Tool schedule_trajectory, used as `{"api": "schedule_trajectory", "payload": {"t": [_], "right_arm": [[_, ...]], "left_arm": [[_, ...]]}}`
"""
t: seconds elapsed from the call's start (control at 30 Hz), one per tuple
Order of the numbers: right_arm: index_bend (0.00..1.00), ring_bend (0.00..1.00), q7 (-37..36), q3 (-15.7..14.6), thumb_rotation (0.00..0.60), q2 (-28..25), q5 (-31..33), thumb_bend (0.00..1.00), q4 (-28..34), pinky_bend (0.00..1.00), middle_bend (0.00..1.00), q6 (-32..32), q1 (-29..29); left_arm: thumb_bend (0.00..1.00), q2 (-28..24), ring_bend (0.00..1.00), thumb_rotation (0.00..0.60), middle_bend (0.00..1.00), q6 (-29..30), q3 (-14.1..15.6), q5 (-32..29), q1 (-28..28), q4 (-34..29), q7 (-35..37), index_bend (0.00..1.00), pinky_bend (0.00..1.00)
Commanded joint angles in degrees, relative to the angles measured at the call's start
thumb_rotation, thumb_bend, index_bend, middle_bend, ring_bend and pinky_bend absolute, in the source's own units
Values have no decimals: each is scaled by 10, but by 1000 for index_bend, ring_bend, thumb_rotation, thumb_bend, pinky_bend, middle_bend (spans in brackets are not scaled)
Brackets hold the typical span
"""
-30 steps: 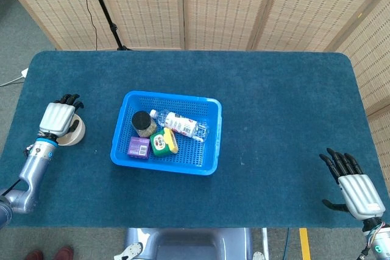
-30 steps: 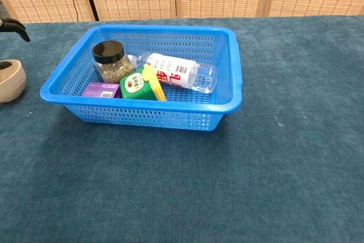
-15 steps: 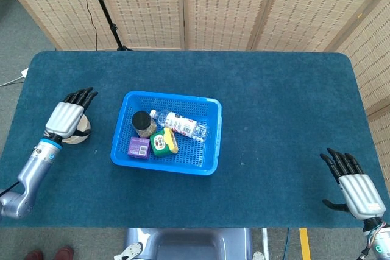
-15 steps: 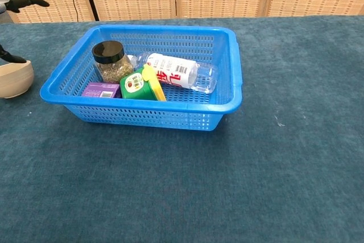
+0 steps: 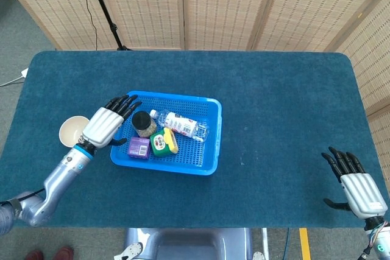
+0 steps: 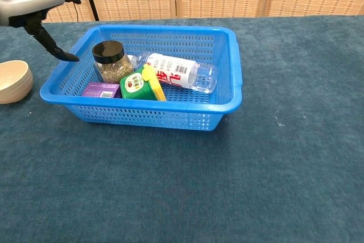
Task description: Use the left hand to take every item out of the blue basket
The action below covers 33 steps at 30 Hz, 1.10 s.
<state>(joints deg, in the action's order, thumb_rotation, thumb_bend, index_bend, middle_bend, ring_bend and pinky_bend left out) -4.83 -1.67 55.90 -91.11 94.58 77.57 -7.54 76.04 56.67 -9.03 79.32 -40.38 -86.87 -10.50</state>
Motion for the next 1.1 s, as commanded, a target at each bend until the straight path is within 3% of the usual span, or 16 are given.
{"api": "schedule_trajectory", "payload": {"t": [0.03, 0.2, 0.53, 0.67, 0.9, 1.1], "right_arm": [[0, 0, -2, 1, 600, 0, 2, 0, -1, 0, 0, -1, 0], [0, 0, -9, 3, 600, -1, 9, 0, -4, 0, 0, -6, -3], [0, 0, -12, 6, 600, 2, 18, 0, -8, 0, 0, -15, -7], [0, 0, -15, 9, 600, 4, 23, 0, -11, 0, 0, -17, -8], [0, 0, -20, 12, 600, 7, 31, 0, -16, 0, 0, -23, -11], [0, 0, -20, 12, 600, 8, 32, 0, -17, 0, 0, -26, -12]], "left_arm": [[139, 37, 0, 600, 0, -27, -15, -54, -22, 9, -58, 0, 123], [139, 67, 0, 600, 0, -48, -23, -111, -35, 28, -89, 0, 123], [141, 114, 0, 600, 0, -76, -27, -162, -57, 86, -105, 33, 175], [146, 135, 64, 600, 30, -80, -26, -159, -64, 111, -96, 152, 267], [275, 163, 418, 600, 420, -78, -25, -150, -70, 156, -77, 563, 581], [351, 170, 487, 600, 492, -50, -28, -134, -69, 165, -72, 648, 629]]}}
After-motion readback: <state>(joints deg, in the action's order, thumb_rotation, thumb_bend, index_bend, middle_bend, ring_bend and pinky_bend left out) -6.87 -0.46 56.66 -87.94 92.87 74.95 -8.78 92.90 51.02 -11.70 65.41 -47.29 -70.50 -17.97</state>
